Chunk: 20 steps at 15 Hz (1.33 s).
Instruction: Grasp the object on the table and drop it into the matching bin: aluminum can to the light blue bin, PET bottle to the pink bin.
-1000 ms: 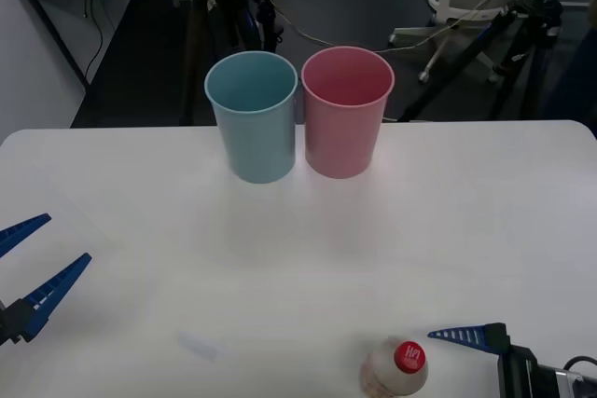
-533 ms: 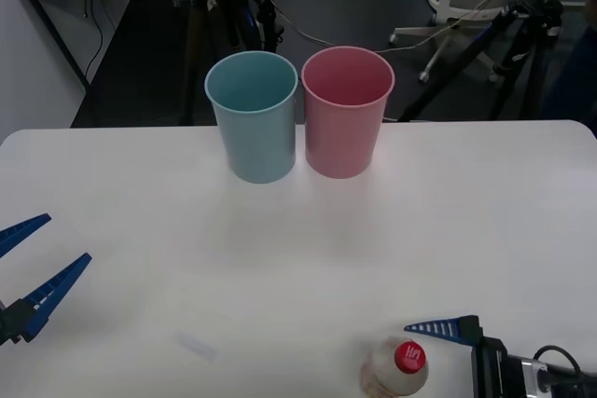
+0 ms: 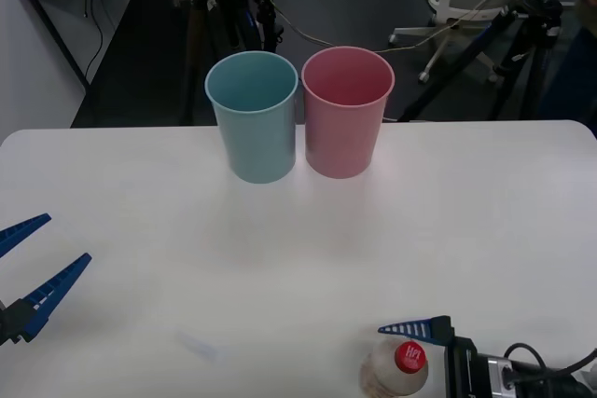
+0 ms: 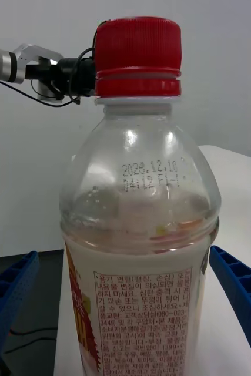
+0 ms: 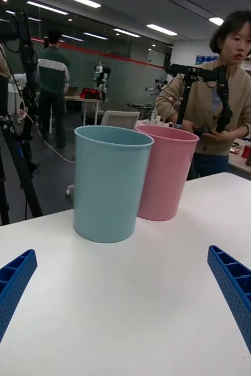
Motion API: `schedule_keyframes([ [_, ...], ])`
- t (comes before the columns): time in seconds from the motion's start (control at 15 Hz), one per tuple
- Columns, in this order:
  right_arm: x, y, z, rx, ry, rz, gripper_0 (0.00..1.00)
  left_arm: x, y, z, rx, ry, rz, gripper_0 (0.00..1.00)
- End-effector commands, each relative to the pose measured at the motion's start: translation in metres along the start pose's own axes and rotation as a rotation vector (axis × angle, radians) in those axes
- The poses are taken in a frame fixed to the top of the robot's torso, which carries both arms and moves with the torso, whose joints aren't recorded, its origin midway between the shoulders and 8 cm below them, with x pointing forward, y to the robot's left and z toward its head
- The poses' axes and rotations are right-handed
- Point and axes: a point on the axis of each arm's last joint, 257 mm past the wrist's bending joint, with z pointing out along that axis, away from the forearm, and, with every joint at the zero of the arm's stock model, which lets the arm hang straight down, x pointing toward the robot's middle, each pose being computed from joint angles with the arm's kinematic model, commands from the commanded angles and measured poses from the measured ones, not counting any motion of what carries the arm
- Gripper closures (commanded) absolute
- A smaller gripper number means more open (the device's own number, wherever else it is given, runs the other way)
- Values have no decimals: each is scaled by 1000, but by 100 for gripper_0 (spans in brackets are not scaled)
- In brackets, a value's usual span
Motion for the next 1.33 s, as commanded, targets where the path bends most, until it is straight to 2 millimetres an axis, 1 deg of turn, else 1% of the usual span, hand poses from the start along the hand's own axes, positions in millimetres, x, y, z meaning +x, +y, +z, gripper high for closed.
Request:
schedule_keyframes([
  [0.07,0,0,5,-8,-3,-5,0,0,0,0,0,0,0,0],
  [0.93,-1,-2,8,-9,-5,-4,0,0,0,0,0,0,0,0],
  [1.0,-1,-1,9,-11,-5,-4,9,0,0,0,0,0,0,0],
  [1.07,-2,-2,9,-12,-6,-4,70,0,0,0,0,0,0,0],
  [1.13,-2,-2,9,-10,-6,-6,95,0,0,0,0,0,0,0],
  [1.2,-2,-2,9,-9,-7,-3,100,0,0,0,0,0,0,0],
  [1.33,-2,-2,8,-9,-5,-1,100,0,0,0,0,0,0,0],
])
